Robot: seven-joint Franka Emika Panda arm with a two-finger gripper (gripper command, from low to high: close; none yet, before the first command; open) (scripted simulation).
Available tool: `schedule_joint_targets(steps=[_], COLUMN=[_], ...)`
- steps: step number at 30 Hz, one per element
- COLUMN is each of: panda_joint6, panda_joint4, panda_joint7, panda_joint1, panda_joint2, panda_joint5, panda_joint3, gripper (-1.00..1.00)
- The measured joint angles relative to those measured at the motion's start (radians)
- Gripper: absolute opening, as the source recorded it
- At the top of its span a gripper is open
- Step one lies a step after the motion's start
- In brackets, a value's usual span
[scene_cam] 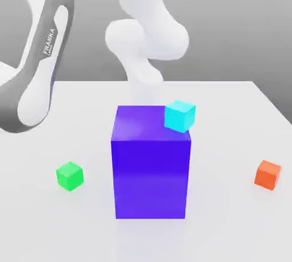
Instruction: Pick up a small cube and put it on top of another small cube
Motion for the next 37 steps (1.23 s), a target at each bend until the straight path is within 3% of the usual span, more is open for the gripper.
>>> schedule_joint_targets(steps=[7,13,19,35,36,37], panda_joint6=[0.017,0.064,0.129,0.389,0.408,0.408], panda_joint4=[-0.253,-0.481,-0.668,-0.669,-0.671,-0.671], panda_joint7=[-0.068,-0.234,-0.443,-0.7,-0.705,-0.705], panda_joint1=[-0.038,-0.039,0.055,0.234,0.234,0.235], panda_joint2=[-0.255,-0.433,-0.533,-0.257,-0.24,-0.24], panda_joint5=[-0.198,-0.215,-0.112,0.253,0.26,0.26], panda_joint3=[-0.037,-0.063,-0.134,-0.208,-0.206,-0.206], gripper=[-1.0,-1.0,-1.0,-1.0,1.0,1.0])
